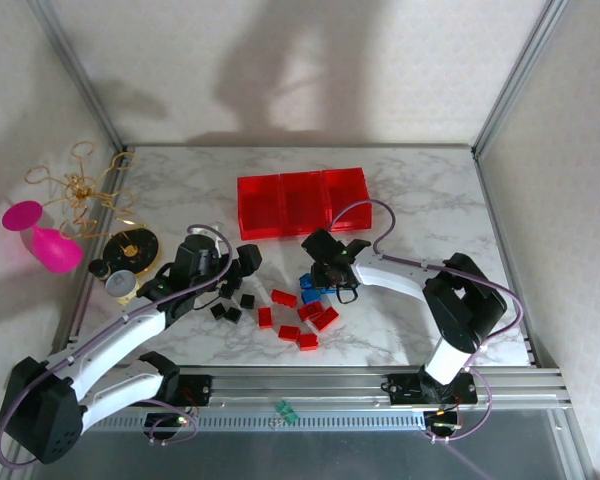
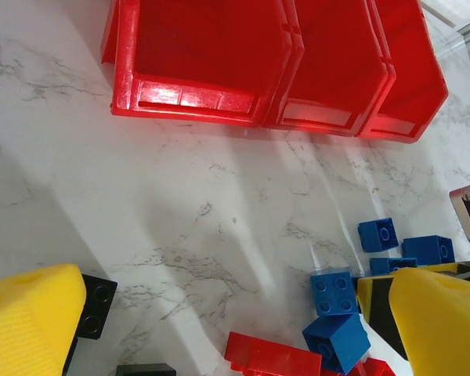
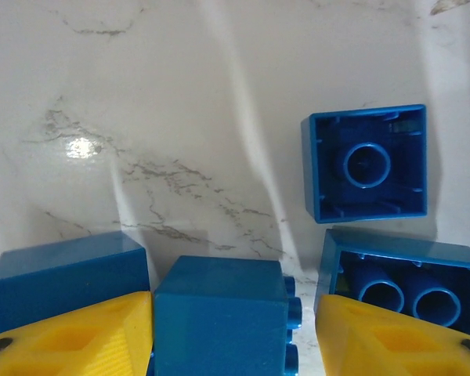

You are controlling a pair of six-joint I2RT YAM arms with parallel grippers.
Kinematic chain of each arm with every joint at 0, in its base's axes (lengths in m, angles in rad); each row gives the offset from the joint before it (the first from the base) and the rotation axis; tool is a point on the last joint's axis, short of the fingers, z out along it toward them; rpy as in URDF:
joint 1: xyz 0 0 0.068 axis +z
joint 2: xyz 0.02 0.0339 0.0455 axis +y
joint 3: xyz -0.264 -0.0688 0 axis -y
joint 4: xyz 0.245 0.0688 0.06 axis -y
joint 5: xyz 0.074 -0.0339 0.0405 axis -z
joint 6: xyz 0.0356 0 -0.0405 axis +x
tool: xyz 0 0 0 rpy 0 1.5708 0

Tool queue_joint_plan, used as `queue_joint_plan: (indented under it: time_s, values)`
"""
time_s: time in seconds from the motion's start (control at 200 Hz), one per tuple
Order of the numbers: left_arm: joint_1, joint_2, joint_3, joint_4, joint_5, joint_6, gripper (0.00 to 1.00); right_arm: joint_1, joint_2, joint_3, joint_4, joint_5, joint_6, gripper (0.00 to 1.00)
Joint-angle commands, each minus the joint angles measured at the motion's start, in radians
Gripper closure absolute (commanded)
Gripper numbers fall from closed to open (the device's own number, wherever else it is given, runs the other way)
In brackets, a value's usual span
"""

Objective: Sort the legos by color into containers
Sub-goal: Pick up the lego from the center of the table, then place the lego in the container.

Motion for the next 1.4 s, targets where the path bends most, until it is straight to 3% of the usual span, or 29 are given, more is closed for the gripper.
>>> queue_joint_plan:
  time_s: [0.0, 0.28, 0.481, 0.761, 1.161, 1.392]
  values:
    - [-0.005, 0.005, 0.035, -0.003, -0.025, -0.021, 0.01, -0.003, 0.011, -0.002, -0.011, -0.033, -0.033, 0.43]
    - [-0.005, 0.022, 0.057, -0.019, -0.036, -0.016, 0.01, -0.003, 0.050, 0.039, -0.040, 0.006, -0.044, 0.49]
    - [-0.005, 0.033, 0.073, -0.017, -0.036, -0.012, 0.01, -0.006, 0.000, 0.057, -0.043, 0.006, -0.047, 0.57]
    - [-0.001, 0.036, 0.118, -0.002, -0.039, -0.028, 0.01, -0.040, -0.067, 0.184, -0.082, 0.083, -0.071, 0.60]
    - [0.080, -0.004, 0.142, -0.032, -0.073, -0.058, 0.01, -0.036, 0.193, 0.524, 0.205, 0.002, -0.234, 0.62]
    - [0.149, -0.037, 0.131, -0.071, -0.067, -0.056, 0.01, -0.009, 0.403, 0.774, 0.226, 0.023, -0.310, 0.62]
